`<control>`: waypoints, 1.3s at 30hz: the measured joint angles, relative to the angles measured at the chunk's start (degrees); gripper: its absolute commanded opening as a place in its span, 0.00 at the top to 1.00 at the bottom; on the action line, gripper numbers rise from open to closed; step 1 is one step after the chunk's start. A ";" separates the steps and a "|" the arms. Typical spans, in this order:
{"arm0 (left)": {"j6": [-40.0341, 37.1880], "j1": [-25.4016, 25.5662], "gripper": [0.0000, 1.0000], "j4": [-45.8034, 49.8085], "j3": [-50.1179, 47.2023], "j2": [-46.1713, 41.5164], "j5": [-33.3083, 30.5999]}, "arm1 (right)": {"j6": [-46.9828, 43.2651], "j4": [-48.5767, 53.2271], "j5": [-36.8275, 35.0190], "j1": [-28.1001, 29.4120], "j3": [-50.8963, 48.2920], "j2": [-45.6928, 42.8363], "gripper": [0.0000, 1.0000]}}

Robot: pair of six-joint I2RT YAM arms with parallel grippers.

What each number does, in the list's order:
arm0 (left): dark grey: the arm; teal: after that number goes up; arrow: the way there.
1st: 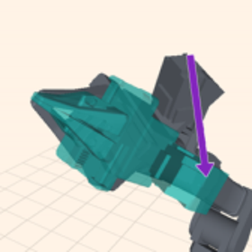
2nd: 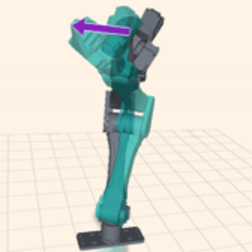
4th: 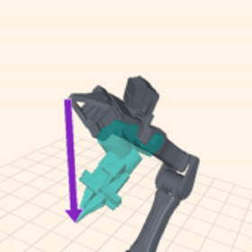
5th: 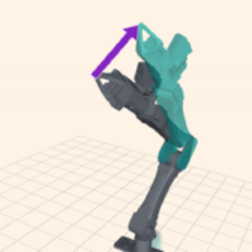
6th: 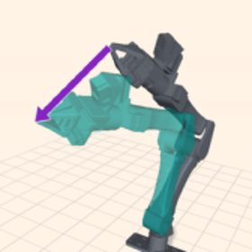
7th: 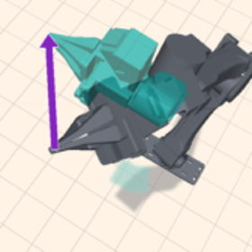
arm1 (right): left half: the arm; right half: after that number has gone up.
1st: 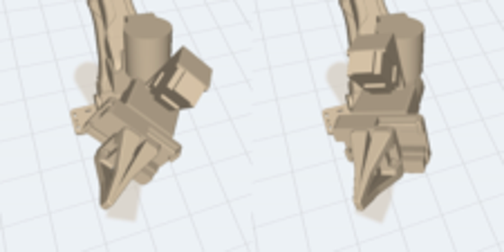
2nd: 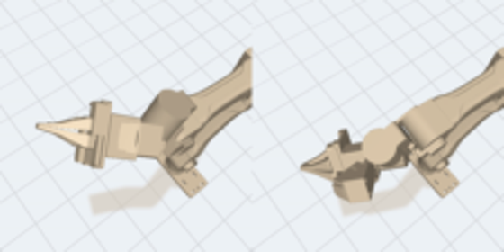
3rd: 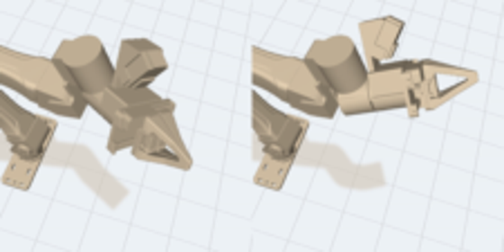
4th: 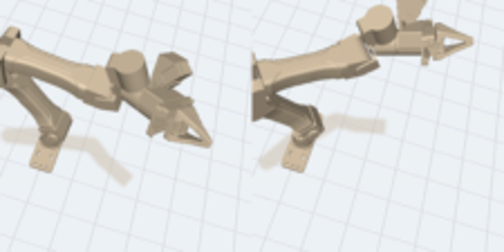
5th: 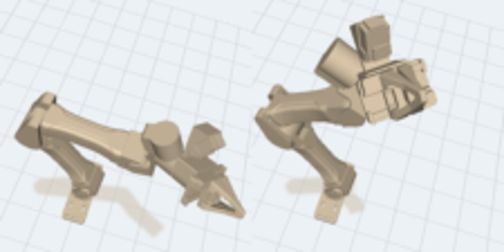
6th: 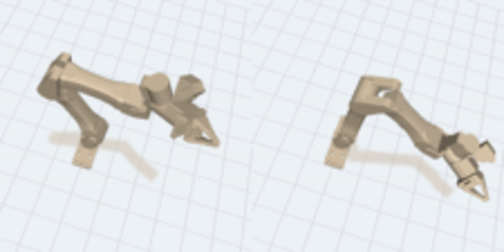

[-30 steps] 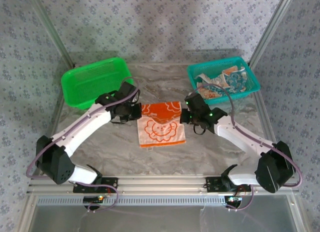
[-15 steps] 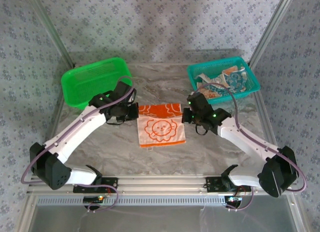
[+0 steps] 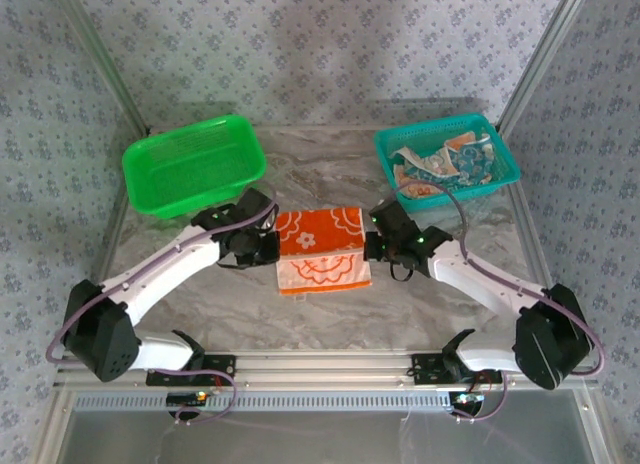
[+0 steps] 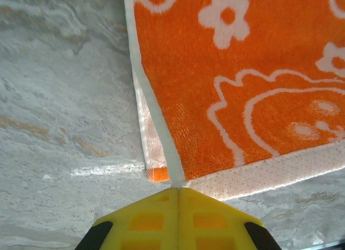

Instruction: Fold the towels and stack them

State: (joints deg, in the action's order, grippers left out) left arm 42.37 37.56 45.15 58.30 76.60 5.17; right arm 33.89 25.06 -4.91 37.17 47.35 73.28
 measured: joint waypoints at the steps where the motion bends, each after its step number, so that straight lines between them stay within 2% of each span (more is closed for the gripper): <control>1: 0.37 0.26 1.00 -0.74 -0.92 0.39 0.24 | 0.17 -0.28 0.02 0.20 -0.83 0.28 1.00; 18: 1.86 2.91 1.00 -8.02 -10.16 6.05 3.08 | 3.98 -6.36 0.85 4.46 -10.08 5.62 1.00; 20: 1.88 3.37 1.00 -8.33 -10.47 6.40 3.19 | 4.28 -6.67 0.87 4.68 -10.40 5.90 0.95; 21: 1.88 3.52 0.97 -8.37 -10.58 6.45 3.21 | 4.31 -6.73 0.87 4.76 -10.54 5.92 0.90; 23: 1.92 3.91 0.83 -8.46 -10.75 6.45 3.30 | 4.48 -6.84 0.85 4.76 -10.62 5.92 0.84; 25: 2.32 4.17 0.71 -8.48 -10.75 6.45 3.43 | 4.44 -6.64 0.85 4.76 -10.62 5.90 0.72; 27: 2.23 4.26 0.59 -8.39 -10.75 6.45 3.43 | 4.37 -5.97 0.85 4.76 -10.60 5.68 0.69; 34: 1.42 4.07 0.59 -5.22 -8.35 6.45 2.64 | 3.19 -2.21 1.07 3.93 -8.59 2.25 0.64; 37: 0.26 2.95 0.66 -4.63 -5.73 6.51 2.36 | 1.79 -1.77 1.49 2.58 -6.12 2.25 0.64; 39: -0.42 1.42 0.71 -4.66 -3.80 7.21 2.10 | 0.85 -1.68 1.95 1.53 -4.17 2.82 0.68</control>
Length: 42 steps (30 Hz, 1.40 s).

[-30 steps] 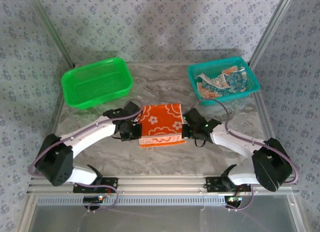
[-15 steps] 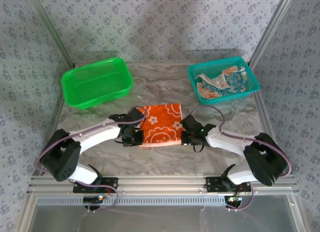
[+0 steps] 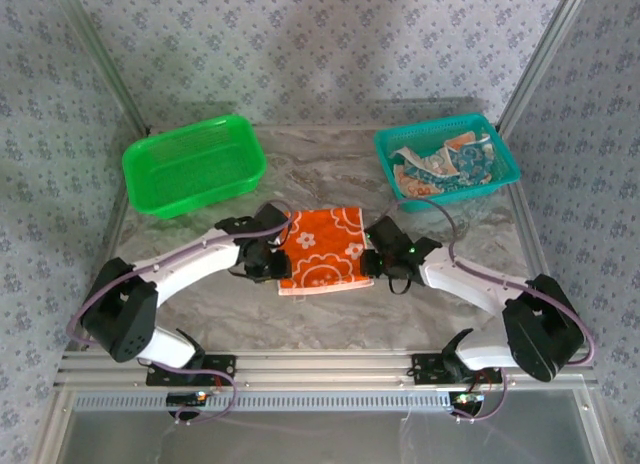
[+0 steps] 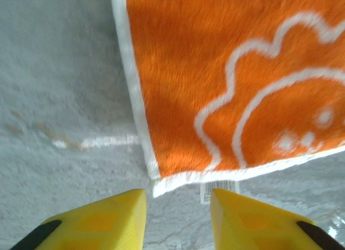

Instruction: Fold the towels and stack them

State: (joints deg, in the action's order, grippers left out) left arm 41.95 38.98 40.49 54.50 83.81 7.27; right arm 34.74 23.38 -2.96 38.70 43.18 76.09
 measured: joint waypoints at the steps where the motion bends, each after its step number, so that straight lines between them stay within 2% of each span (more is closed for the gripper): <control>1: -0.46 -0.83 0.75 -0.09 0.94 0.59 -0.20 | -0.55 -0.02 0.17 -0.42 0.92 0.61 0.70; 8: -2.05 -4.68 0.89 -2.08 7.87 8.57 -1.36 | -4.37 -2.47 1.99 -3.34 8.52 10.03 0.83; 15: -3.65 -5.64 0.93 -5.33 15.47 18.86 -2.16 | -8.31 -6.38 4.35 -5.88 16.35 22.49 0.87; 21: -4.48 -6.01 0.97 -7.76 16.33 25.11 -2.16 | -9.66 -8.37 5.90 -5.75 17.90 28.15 0.88; 26: -4.70 -6.08 0.98 -10.29 14.51 24.28 -2.19 | -9.51 -11.85 5.92 -4.81 15.32 27.47 0.88; 32: -4.42 -5.01 0.98 -13.70 5.99 18.18 -2.16 | -5.81 -14.49 5.29 -0.11 6.27 20.52 0.88; 39: -2.45 -1.36 0.97 -11.98 -3.52 9.46 -2.14 | 0.63 -13.27 3.78 7.17 -0.57 13.57 0.87; 42: -1.38 -1.01 0.96 -10.36 -4.96 7.67 -1.95 | 1.77 -12.46 3.82 7.82 -0.63 13.25 0.85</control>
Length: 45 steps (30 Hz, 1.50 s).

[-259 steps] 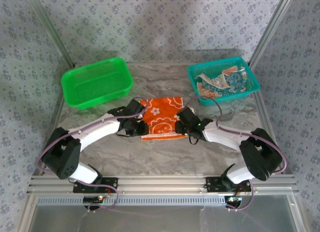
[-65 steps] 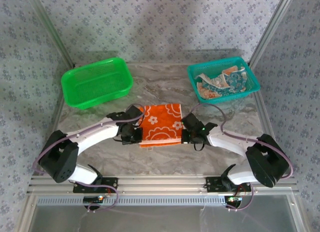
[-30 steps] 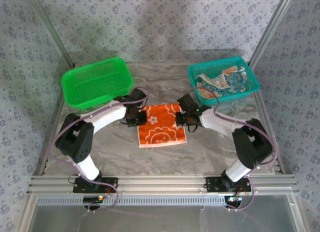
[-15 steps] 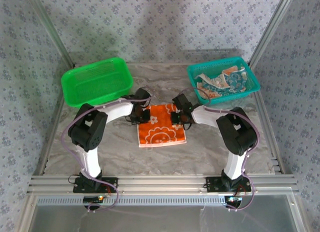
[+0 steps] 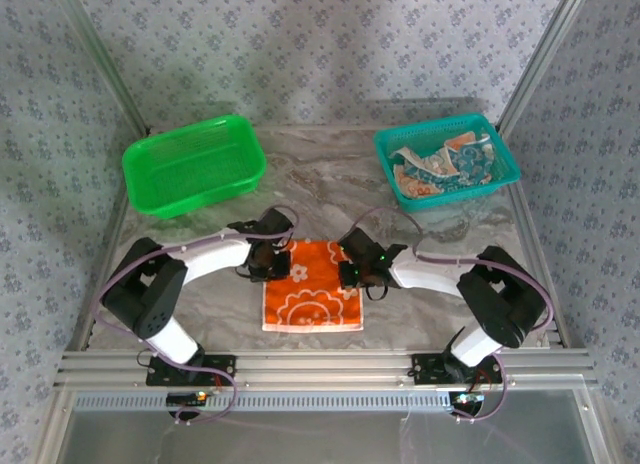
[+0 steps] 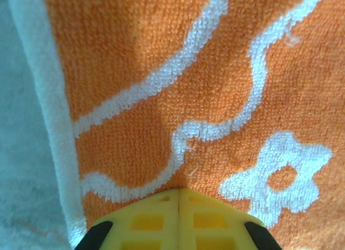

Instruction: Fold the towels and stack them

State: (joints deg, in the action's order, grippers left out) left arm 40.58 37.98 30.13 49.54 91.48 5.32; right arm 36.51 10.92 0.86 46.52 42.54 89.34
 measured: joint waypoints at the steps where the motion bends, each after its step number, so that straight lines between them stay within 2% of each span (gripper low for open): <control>1: 0.20 0.02 0.95 0.92 0.00 -0.33 -0.04 | -0.04 0.72 0.02 -0.17 0.39 0.00 0.85; 6: 0.07 -0.81 0.93 5.60 2.38 -1.51 -0.70 | -1.44 6.23 0.00 -2.34 4.81 0.00 0.82; 10: -1.81 -4.11 0.95 6.34 7.58 -0.94 -0.92 | -2.84 7.39 0.02 -5.49 8.87 0.04 0.85; 16: -5.20 -7.48 0.98 5.62 14.32 5.55 -1.11 | -5.49 7.04 0.57 -10.25 13.92 4.76 0.87; 22: -6.93 -7.58 0.99 5.68 14.97 11.43 -1.57 | -7.67 6.67 2.14 -12.66 16.22 11.13 0.87; 33: -8.07 -10.36 1.00 3.15 14.40 11.96 -1.55 | -9.99 2.60 4.74 -15.43 16.28 14.01 0.87; 38: -8.02 -10.56 0.92 3.67 14.43 11.45 -1.31 | -10.58 2.93 5.01 -15.43 16.68 13.97 0.83; 42: -8.02 -11.02 0.81 6.54 15.76 9.49 -1.60 | -10.69 4.68 4.96 -15.50 16.94 12.59 0.76; 45: -8.39 -11.67 0.80 7.91 18.34 8.20 -1.90 | -10.40 5.62 4.96 -15.61 17.07 10.60 0.75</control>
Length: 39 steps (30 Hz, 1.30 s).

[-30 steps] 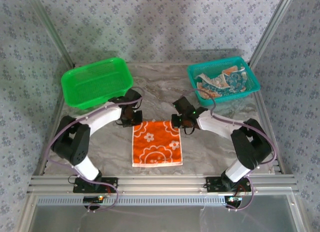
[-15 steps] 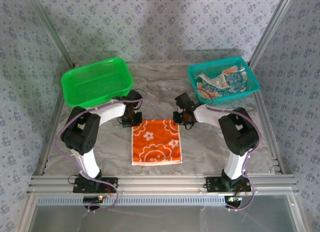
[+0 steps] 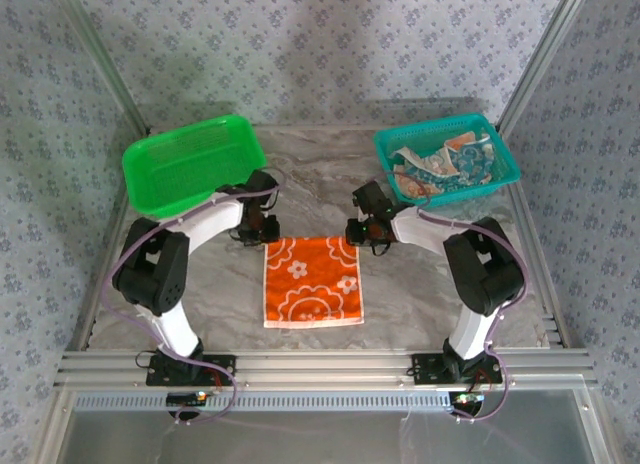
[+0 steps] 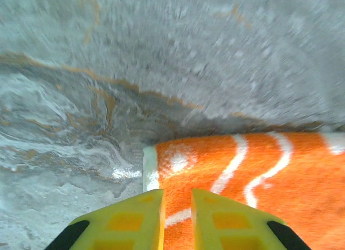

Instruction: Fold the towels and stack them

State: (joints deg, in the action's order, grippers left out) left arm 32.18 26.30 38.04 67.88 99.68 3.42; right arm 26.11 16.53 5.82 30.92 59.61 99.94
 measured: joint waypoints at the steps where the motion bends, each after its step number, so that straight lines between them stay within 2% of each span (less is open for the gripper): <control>1: -0.07 -0.26 0.79 -0.11 0.61 -0.26 -0.07 | 0.17 0.26 0.02 -0.11 0.17 -0.55 0.75; 10: -1.31 -1.18 0.75 -0.11 1.20 2.10 -0.02 | 2.43 2.25 0.02 -1.33 2.49 -0.66 0.74; 22: -1.79 -1.18 0.74 -1.84 -0.42 5.38 -0.04 | 3.89 2.67 0.26 -2.19 2.58 3.50 0.70; 32: -2.25 -1.18 0.77 -2.67 -1.29 5.77 -0.07 | 4.07 2.12 1.55 -2.12 2.75 4.87 0.71; 35: -2.27 -1.18 0.79 -2.71 -1.36 5.77 -0.09 | 4.07 1.66 1.57 -1.86 2.84 5.11 0.73; 38: -2.36 -1.20 0.82 -2.75 -1.46 5.75 -0.11 | 3.91 1.11 1.55 -1.40 2.84 5.33 0.81; 39: -2.29 -1.20 0.85 -2.73 -1.46 5.75 -0.13 | 3.93 0.92 1.57 -1.25 2.84 5.49 0.88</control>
State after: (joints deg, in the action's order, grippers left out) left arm 29.89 25.10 35.31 66.41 105.43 3.29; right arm 30.04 17.45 7.40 29.67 62.46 105.43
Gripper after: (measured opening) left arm 0.183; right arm 0.202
